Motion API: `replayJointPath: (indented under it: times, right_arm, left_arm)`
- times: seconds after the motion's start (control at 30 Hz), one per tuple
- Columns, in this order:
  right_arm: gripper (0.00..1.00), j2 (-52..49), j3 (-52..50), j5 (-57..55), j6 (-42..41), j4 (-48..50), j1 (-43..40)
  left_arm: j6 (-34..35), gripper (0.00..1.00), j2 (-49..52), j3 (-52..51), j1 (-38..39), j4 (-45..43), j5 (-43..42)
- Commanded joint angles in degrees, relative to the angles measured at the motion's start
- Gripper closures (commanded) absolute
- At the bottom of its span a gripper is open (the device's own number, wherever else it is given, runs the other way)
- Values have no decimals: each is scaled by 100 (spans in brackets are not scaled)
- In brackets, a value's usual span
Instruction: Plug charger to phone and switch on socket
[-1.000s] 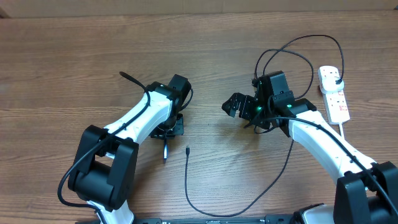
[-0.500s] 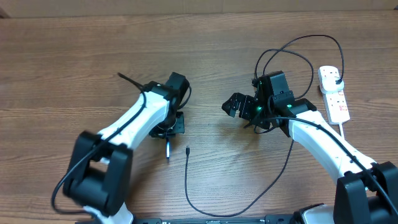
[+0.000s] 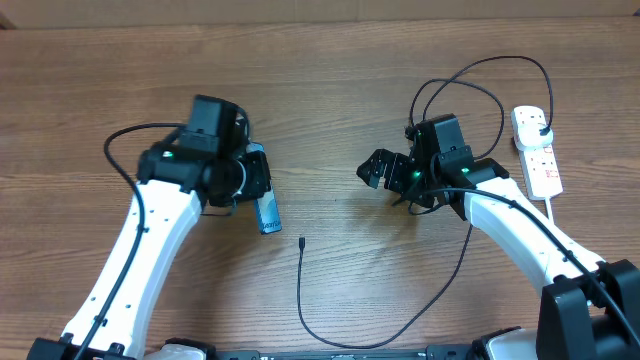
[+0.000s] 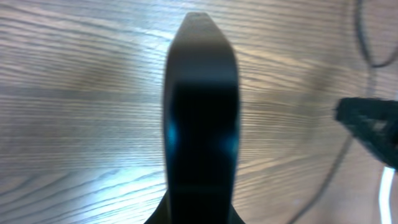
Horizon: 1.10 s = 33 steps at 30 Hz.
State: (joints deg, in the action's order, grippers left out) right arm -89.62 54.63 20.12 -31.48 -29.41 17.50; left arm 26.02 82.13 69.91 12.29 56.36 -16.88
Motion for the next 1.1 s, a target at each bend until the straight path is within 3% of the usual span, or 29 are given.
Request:
replayJointPath:
  times: [0.0, 0.33, 0.63, 0.9, 1.07]
  right_arm:
    - [0, -9, 11, -61, 48, 37, -15]
    - [0, -9, 11, -61, 48, 37, -15]
    - [0, -9, 11, -61, 48, 35, -15]
    - [0, -9, 11, -61, 48, 37, -15]
    - [0, -9, 11, -61, 48, 35, -17]
  left_arm:
    - [-317, 96, -116, 111, -223, -114, -1056]
    - [-330, 96, -494, -1047, -341, -1650, -1989]
    - [-330, 95, -533, -1827, -756, -2111, -2256]
    - [-872, 95, -533, -2166, -1821, -2575, -4159]
    - [-1340, 96, -533, -2291, -2312, -2400, -4516]
